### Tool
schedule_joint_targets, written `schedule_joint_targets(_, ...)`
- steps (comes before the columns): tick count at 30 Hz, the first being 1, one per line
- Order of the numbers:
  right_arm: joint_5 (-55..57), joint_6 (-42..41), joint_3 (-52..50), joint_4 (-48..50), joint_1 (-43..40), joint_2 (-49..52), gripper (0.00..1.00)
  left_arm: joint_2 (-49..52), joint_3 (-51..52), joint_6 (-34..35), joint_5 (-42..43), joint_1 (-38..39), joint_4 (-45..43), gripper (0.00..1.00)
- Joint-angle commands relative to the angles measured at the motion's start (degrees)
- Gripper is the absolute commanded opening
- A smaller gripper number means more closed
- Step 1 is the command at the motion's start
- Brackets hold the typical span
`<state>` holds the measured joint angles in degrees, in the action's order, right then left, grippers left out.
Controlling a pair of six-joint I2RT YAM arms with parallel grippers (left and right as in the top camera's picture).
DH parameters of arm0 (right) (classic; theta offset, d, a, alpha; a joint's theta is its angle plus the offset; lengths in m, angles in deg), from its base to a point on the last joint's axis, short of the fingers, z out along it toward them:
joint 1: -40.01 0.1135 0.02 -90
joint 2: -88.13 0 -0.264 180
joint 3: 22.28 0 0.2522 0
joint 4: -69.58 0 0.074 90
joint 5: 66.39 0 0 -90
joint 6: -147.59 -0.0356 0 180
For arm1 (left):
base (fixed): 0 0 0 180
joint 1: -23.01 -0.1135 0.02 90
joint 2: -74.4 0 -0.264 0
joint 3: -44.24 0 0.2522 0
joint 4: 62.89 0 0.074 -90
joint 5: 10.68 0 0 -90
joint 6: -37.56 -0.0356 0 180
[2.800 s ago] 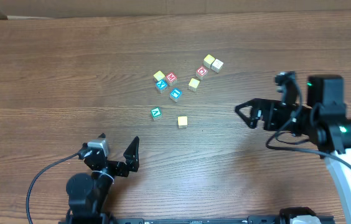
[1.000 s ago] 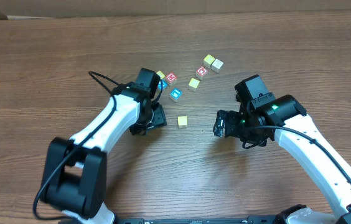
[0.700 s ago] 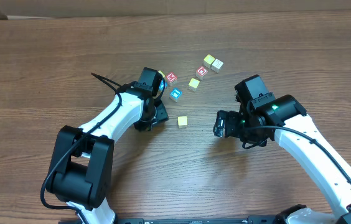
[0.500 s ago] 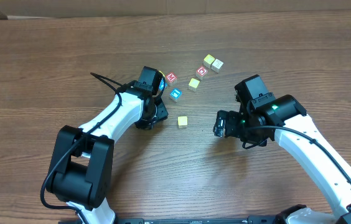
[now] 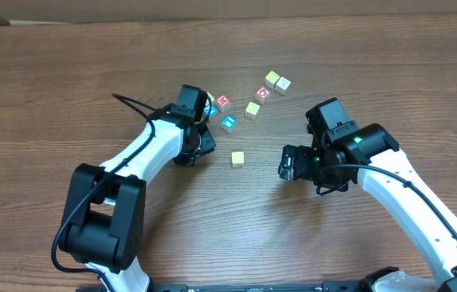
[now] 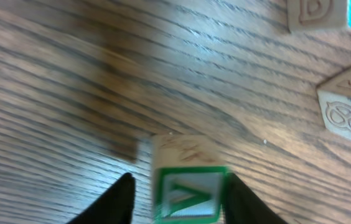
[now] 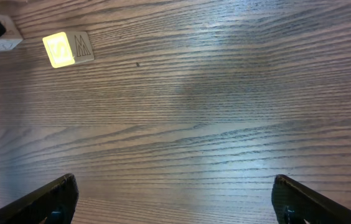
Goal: Flip 5 blocks
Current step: 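Close left gripper on the green V block and lift it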
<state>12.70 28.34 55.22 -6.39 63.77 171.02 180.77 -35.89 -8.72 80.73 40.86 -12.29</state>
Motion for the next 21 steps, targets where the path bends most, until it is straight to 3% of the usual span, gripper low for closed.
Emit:
schedule_joint_targets(1, 0.81, 0.79, 0.26, 0.09, 0.33, -0.09, 1.0, 0.46, -1.25, 0.0, -0.96, -0.63, 0.42, 0.27)
schedule_joint_targets(13, 0.83, 0.76, 0.26, -0.28, 0.33, -0.09, 1.0, 0.44, -2.54, -4.09, 3.23, -0.61, 0.68, 0.16)
schedule_joint_targets(21, 0.85, 0.79, 0.26, -0.31, 0.33, -0.09, 1.0, -3.21, -6.86, -8.15, 5.53, 0.04, 6.86, 0.11)
